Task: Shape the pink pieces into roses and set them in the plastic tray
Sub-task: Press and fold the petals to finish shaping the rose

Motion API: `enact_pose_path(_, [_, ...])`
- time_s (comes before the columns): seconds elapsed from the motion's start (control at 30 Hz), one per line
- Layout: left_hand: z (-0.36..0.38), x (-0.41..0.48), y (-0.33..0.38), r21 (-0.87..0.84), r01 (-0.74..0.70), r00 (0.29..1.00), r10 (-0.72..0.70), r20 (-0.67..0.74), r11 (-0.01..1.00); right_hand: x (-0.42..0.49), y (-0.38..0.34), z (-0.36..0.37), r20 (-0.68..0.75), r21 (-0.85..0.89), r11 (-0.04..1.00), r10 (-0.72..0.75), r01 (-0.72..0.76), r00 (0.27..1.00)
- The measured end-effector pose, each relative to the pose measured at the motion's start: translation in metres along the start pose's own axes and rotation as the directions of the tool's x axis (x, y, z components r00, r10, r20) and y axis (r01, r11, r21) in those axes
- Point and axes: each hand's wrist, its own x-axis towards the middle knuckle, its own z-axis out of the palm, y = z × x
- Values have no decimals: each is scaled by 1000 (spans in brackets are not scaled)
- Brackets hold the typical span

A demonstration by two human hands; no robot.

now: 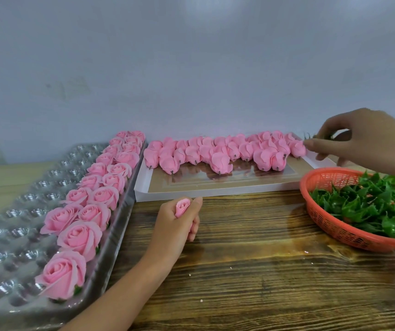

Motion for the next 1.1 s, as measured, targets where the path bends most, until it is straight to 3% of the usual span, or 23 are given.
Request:
enact_pose_path(0.2, [-1, 0, 0, -2, 5, 1000, -5, -27, 1000, -21, -53, 30, 103, 244, 960, -166, 137, 981])
enact_pose_path(0.37, [-2, 1, -2, -31, -51, 991, 47, -122, 998, -38, -72, 91, 318, 252, 953, -246, 168, 916])
enact_pose_path(0.57, [-3, -2, 0, 29, -242, 940, 242, -240, 970, -50, -73, 150, 328, 314, 922, -328, 225, 886])
enact_pose_path(0.7, [0, -8, 6, 25, -431, 892, 431, -137, 902, -55, -73, 158, 265, 380, 891, -362, 248, 894])
enact_pose_path(0.8, [7, -12, 6, 14, -491, 871, 491, -16, 871, -59, -74, 159, 235, 436, 862, -385, 257, 893])
enact_pose_path(0.97, [12, -15, 4, 9, -466, 879, 461, 123, 885, -62, -78, 160, 237, 532, 820, -383, 211, 893])
enact_pose_path(1.1, [12, -14, 6, 45, -389, 915, 381, 134, 920, -62, -78, 162, 255, 625, 770, -357, 128, 898])
